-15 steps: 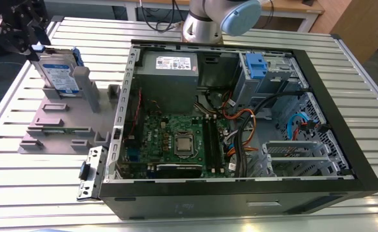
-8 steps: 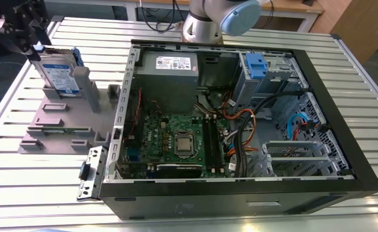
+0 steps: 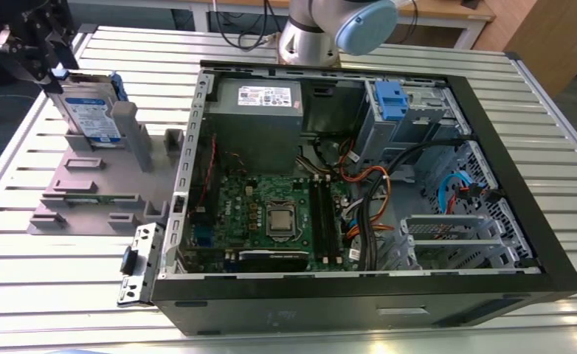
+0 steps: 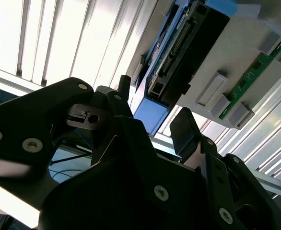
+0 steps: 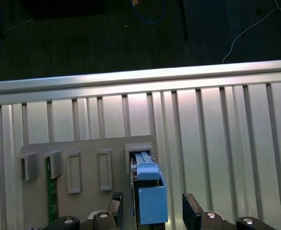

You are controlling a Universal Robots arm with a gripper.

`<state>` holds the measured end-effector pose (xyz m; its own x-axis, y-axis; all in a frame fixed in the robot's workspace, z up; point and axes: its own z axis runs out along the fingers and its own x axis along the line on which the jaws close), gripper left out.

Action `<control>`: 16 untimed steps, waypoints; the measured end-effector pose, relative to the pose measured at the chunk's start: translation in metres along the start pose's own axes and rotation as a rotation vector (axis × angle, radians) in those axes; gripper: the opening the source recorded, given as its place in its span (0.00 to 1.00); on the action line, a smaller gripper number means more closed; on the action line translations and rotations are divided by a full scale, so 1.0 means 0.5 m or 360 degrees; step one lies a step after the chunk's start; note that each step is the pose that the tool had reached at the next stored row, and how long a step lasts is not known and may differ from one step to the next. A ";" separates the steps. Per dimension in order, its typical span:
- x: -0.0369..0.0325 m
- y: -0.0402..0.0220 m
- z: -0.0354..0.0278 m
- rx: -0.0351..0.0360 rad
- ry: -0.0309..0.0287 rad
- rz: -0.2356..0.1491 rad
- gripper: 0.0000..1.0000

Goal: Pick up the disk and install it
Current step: 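Pick up the disk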

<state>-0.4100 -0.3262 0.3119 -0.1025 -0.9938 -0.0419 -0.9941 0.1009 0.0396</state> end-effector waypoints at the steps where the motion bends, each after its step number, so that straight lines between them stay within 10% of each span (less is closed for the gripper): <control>1: 0.000 0.001 0.001 0.0000 0.00000 0.0000 0.60; 16: 0.001 0.004 0.011 0.0000 0.00000 0.0000 0.60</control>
<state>-0.4123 -0.3261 0.3065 -0.1025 -0.9938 -0.0419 -0.9941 0.1009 0.0396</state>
